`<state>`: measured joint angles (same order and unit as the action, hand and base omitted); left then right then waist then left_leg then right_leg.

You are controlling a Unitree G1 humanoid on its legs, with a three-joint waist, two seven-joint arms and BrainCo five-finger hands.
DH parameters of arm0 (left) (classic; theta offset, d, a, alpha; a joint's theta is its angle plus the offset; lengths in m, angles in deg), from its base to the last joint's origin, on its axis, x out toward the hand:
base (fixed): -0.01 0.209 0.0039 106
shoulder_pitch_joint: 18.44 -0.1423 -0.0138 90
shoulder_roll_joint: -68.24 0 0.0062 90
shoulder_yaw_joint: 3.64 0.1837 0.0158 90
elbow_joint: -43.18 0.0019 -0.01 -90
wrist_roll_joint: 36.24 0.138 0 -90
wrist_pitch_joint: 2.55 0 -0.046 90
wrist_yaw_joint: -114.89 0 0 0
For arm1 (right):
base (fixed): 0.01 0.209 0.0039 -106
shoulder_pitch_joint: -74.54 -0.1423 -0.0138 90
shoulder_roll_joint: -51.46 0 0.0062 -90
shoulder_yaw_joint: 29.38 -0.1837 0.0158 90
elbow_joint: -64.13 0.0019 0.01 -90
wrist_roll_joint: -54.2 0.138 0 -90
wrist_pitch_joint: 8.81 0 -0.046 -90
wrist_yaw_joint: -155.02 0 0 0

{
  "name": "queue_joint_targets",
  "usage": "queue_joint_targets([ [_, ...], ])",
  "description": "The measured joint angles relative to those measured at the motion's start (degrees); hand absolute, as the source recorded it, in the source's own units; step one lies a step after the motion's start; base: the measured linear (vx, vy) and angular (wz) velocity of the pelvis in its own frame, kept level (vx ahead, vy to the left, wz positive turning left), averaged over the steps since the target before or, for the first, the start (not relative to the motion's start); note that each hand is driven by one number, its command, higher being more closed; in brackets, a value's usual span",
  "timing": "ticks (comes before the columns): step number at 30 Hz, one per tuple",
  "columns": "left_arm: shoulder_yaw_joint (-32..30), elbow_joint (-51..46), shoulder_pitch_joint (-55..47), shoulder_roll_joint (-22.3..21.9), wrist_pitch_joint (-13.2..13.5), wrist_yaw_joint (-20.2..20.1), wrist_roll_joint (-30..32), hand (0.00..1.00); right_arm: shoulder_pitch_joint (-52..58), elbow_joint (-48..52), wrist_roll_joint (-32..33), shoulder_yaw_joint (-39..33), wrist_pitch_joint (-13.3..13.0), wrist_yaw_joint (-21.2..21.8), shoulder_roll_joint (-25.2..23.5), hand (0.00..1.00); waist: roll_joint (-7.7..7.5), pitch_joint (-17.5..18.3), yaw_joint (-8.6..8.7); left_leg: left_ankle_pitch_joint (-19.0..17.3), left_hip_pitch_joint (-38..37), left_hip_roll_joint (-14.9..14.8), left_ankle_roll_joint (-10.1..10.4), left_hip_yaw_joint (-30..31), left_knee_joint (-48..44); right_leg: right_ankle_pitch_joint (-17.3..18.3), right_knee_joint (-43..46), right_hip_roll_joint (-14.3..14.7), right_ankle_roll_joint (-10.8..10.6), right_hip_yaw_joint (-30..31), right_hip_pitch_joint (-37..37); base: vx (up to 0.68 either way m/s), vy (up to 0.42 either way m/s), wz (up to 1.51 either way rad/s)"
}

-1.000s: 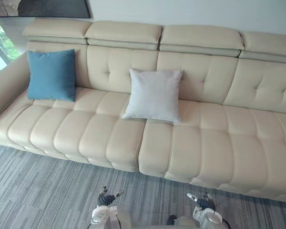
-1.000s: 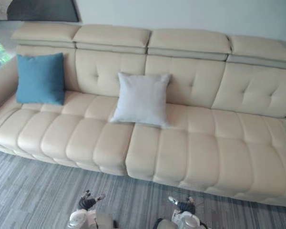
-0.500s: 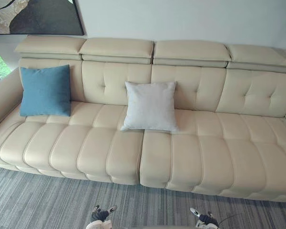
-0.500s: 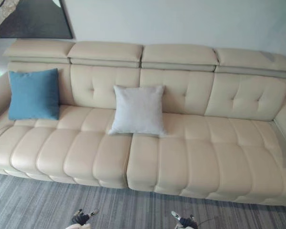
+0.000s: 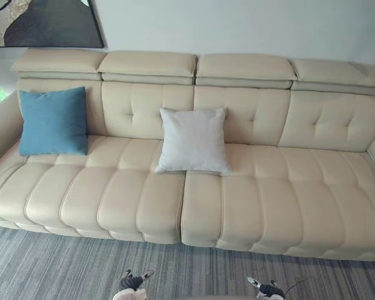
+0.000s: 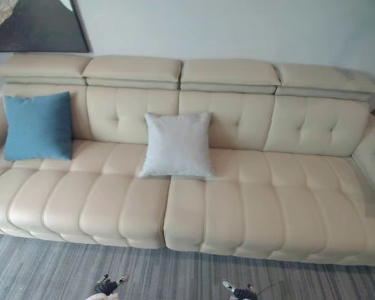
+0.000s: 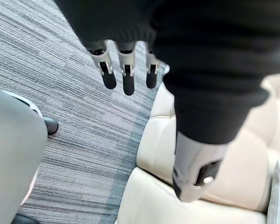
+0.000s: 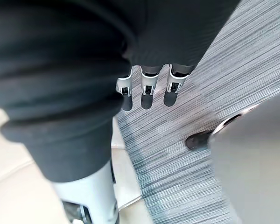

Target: Pick up cushions and gather them together orderly.

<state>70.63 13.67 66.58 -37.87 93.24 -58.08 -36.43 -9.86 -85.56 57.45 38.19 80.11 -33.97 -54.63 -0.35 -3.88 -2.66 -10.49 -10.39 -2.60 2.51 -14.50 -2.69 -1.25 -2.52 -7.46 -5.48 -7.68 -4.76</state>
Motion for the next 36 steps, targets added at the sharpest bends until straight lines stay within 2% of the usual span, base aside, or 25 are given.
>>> queue_joint_targets([
  [5, 3.9, 1.0, 1.6, 1.7, -0.1, -0.8, 0.1, 0.00, -1.6, 0.2, -1.1, 2.3, 0.4, 0.0, 0.2, 0.00, -0.13, -1.6, 0.80, -0.8, -0.7, -1.5, 1.2, -10.6, 0.5, -1.9, 0.8, 2.7, 0.7, 9.3, 5.9, -0.05, -0.016, -1.08],
  [6, 4.5, 1.0, 2.0, 2.0, -0.1, -0.8, 0.1, 0.00, -2.2, 0.2, -1.1, 2.5, 0.4, 0.0, 0.2, 0.00, -0.70, -2.2, 1.25, -1.0, -0.8, -1.8, 1.6, -12.8, 0.4, -2.1, 1.7, 3.5, 0.9, 10.5, 7.2, -0.02, -0.053, -1.10],
  [7, 5.5, 1.0, 2.3, 2.5, -0.1, -0.8, 0.1, 0.00, -2.6, 0.3, -1.0, 2.7, 0.4, 0.0, 0.2, 0.00, -0.47, -2.8, 1.82, -1.3, -0.4, -2.3, 2.0, -15.2, 0.1, -2.1, 2.8, 4.4, 1.0, 11.5, 9.4, -0.03, -0.067, -1.25],
  [8, 6.8, 1.0, 2.8, 2.9, -0.1, -0.9, 0.1, 0.00, -3.4, 0.3, -1.1, 2.9, 0.4, 0.0, 0.3, 0.00, -0.59, -3.3, 2.81, -1.5, -0.1, -3.1, 2.3, -17.7, -0.3, -1.8, 4.9, 4.7, 1.8, 8.9, 12.2, -0.04, -0.098, -1.11],
  [10, 8.5, 1.0, 4.1, 3.2, -0.1, -0.9, -0.1, 0.00, -4.0, 0.4, -1.0, 2.8, 0.1, 0.0, 0.4, 0.00, -0.33, -3.7, 3.46, -1.6, 0.5, -4.0, 2.5, -20.4, -0.6, 0.5, 9.4, 3.7, 4.9, -0.2, 15.0, 0.00, -0.092, -0.76],
  [11, 9.7, 0.9, 5.0, 3.4, -0.1, -1.1, -0.1, 0.00, -4.5, 0.3, -1.1, 2.8, 0.1, 0.0, 0.9, 0.00, -0.08, -4.1, 3.51, -1.5, 0.4, -4.5, 2.6, -22.2, -0.6, 2.3, 13.4, 1.4, 6.2, -10.4, 16.6, 0.13, -0.128, -0.69],
  [12, 10.7, 0.9, 5.8, 3.4, -0.1, -1.1, -0.4, 0.00, -4.5, 0.5, -1.0, 2.7, -0.2, -0.1, 1.4, 0.00, 0.60, -4.5, 3.81, -1.2, 0.2, -5.2, 3.2, -22.9, -0.7, 3.4, 15.4, 0.5, 6.4, -15.1, 17.0, 0.18, -0.165, -0.60],
  [13, 10.7, 0.6, 6.8, 2.7, 0.0, -1.3, -0.5, 0.00, -4.6, 0.8, -1.1, 2.5, -0.5, 0.0, 2.6, 0.00, 1.35, -5.0, 4.69, -0.4, -0.2, -5.5, 4.5, -23.2, -0.7, 5.0, 17.3, 1.0, 6.8, -14.7, 17.6, 0.22, -0.185, -0.48],
  [15, 10.7, 0.3, 6.7, 1.8, 0.0, -1.7, -0.4, 0.00, -4.8, 0.8, -1.1, 2.4, -0.5, -0.1, 3.7, 0.00, 2.61, -6.3, 4.89, 0.6, -1.8, -5.7, 6.0, -25.1, -0.9, 7.3, 20.0, 1.3, 7.5, -13.4, 17.9, 0.16, -0.154, -0.36],
  [17, 10.7, 0.5, 6.4, 1.6, 0.0, -2.0, -0.4, 0.00, -4.6, 0.0, -1.1, 2.3, -0.1, -0.1, 4.9, 0.00, 2.54, -7.1, 5.82, 1.1, -0.6, -7.3, 6.7, -25.6, -8.1, 10.0, 22.4, 0.8, 7.5, -12.2, 17.8, 0.17, -0.175, -0.23],
  [18, 10.3, 0.5, 6.2, 1.5, -0.1, -2.1, -0.4, 0.00, -3.8, 0.1, -1.0, 2.2, 0.1, -0.2, 4.7, 0.00, 2.18, -7.3, 5.85, 1.3, 2.4, -10.3, 6.3, -25.4, -18.4, 10.7, 22.1, 1.0, 7.8, -11.5, 16.8, 0.18, -0.220, -0.23],
  [19, 9.8, 0.5, 6.0, 1.4, -0.1, -2.1, -0.5, 0.00, -3.4, 0.2, -0.9, 2.3, 0.1, -0.3, 4.6, 0.00, 2.09, -7.5, 5.81, 1.9, 3.9, -12.1, 5.2, -25.0, -23.7, 11.0, 22.0, 1.3, 8.0, -10.8, 16.2, 0.22, -0.239, -0.56],
  [20, 7.2, -0.5, 5.2, 0.6, 0.0, -2.3, -0.8, 0.00, -2.9, 0.5, -0.9, 2.3, 0.3, -0.5, 4.0, 0.00, 1.73, -8.5, 5.44, 1.7, 8.8, -16.2, 0.7, -20.4, -38.3, 12.3, 21.7, 2.5, 8.7, -7.8, 13.6, 0.17, -0.155, -0.67],
  [21, 6.3, -0.9, 5.2, 0.5, 0.1, -2.2, -1.0, 0.00, -2.9, 0.7, -0.9, 2.3, 0.3, -0.7, 4.0, 0.00, 1.83, -8.5, 5.11, -1.3, 10.6, -15.8, 1.4, -17.5, -41.1, 13.0, 21.7, 2.9, 9.1, -6.6, 13.1, 0.14, -0.059, -1.06],
  [22, 5.5, -1.4, 4.9, 0.3, 0.1, -2.2, -1.2, 0.00, -2.8, 1.2, -0.9, 2.3, 0.4, -0.8, 3.9, 0.00, 1.95, -8.6, 4.69, -5.2, 14.2, -13.9, 2.1, -12.4, -43.2, 14.5, 21.8, 3.9, 9.8, -4.1, 12.1, 0.15, 0.004, -1.12],
  [23, 5.4, -2.0, 4.8, 0.4, 0.2, -2.2, -1.6, 0.00, -2.3, 2.4, -0.9, 2.3, 0.4, -0.9, 3.5, 0.00, 1.94, -8.7, 3.89, -7.7, 17.5, -10.8, 1.6, -7.0, -42.3, 15.1, 21.7, 4.8, 10.1, -1.8, 10.7, 0.17, 0.008, -1.19],
  [24, 5.1, -2.8, 4.7, 0.3, 0.2, -2.2, -1.9, 0.00, -2.1, 2.7, -0.9, 2.3, 0.3, -1.0, 3.4, 0.00, 1.72, -8.8, 3.25, -8.6, 18.8, -9.2, 1.5, -4.6, -41.1, 15.4, 21.9, 5.4, 10.3, 0.1, 10.2, 0.23, 0.052, -1.19],
  [25, 4.1, -3.9, 4.7, -0.1, 0.3, -2.2, -2.4, 0.00, -2.3, 2.7, -0.9, 2.4, 0.2, -1.1, 3.2, 0.00, 1.34, -9.0, 2.24, -9.0, 20.5, -6.9, 1.4, -1.1, -39.1, 15.7, 22.2, 5.8, 10.2, 2.5, 9.5, 0.23, 0.106, -1.52],
  [27, 0.7, -5.4, 4.1, -1.3, 1.1, -2.1, -2.9, 0.00, -3.5, 2.7, -0.9, 3.1, 0.0, -1.1, 2.2, 0.00, 0.96, -8.9, 0.81, -8.4, 24.0, -0.2, 1.8, 12.0, -30.5, 16.8, 23.1, 7.9, 8.9, 10.7, 9.1, 0.22, 0.186, -2.05],
  [28, 0.3, -5.2, 3.9, -1.4, 1.1, -2.1, -2.9, 0.00, -3.5, 2.7, -0.9, 3.9, 0.0, -1.0, 2.0, 0.00, 1.11, -8.8, 0.59, -8.0, 24.1, 0.5, 1.5, 15.0, -28.2, 17.2, 23.5, 8.7, 8.5, 12.5, 9.1, 0.20, 0.234, -2.13],
  [29, -0.7, -4.9, 3.1, -1.4, 1.1, -2.2, -2.8, 0.00, -3.5, 2.8, -0.8, 5.4, -0.2, -1.0, 1.6, 0.00, 1.55, -8.1, 0.46, -4.3, 23.9, 0.0, 1.1, 18.5, -25.8, 18.6, 25.5, 10.7, 7.7, 16.4, 9.8, 0.26, 0.257, -1.84],
  [30, -1.5, -4.7, 2.9, -0.5, 1.0, -2.2, -2.8, 0.00, -3.6, 2.9, -0.9, 5.9, -0.2, -1.0, 1.1, 0.00, 0.90, -7.5, 0.50, -4.7, 22.7, 0.1, 0.4, 16.5, -26.3, 19.5, 27.2, 10.9, 7.0, 18.9, 9.9, 0.36, 0.273, -1.81],
  [31, -1.9, -4.1, 2.8, 0.2, 0.7, -2.2, -2.8, 0.00, -2.9, 4.1, -0.9, 6.5, -0.2, -1.1, 0.0, 0.00, -0.53, -6.6, 1.06, -5.8, 21.9, -0.2, -0.2, 12.9, -25.9, 19.6, 27.9, 10.3, 6.3, 20.0, 10.5, 0.32, 0.202, -1.18],
  [33, -3.6, -4.1, 2.6, 0.4, 0.9, -2.2, -2.8, 0.00, -2.2, 4.2, -0.9, 7.9, 0.0, -1.0, -0.5, 0.00, -2.10, -5.1, 0.32, -7.0, 20.4, -1.2, -0.9, 7.8, -25.2, 19.1, 28.3, 9.8, 5.9, 20.4, 11.9, 0.30, 0.171, -1.32],
  [36, -5.0, -3.7, 2.5, 0.4, 0.0, -2.1, -2.8, 0.00, -2.9, 4.9, -0.9, 7.9, 0.0, -1.0, -1.1, 0.00, -2.13, -4.9, -0.09, -7.1, 15.0, -2.0, -1.2, 0.8, -21.8, 17.6, 29.0, 7.1, 3.5, 12.5, 12.0, 0.24, 0.141, -1.28],
])
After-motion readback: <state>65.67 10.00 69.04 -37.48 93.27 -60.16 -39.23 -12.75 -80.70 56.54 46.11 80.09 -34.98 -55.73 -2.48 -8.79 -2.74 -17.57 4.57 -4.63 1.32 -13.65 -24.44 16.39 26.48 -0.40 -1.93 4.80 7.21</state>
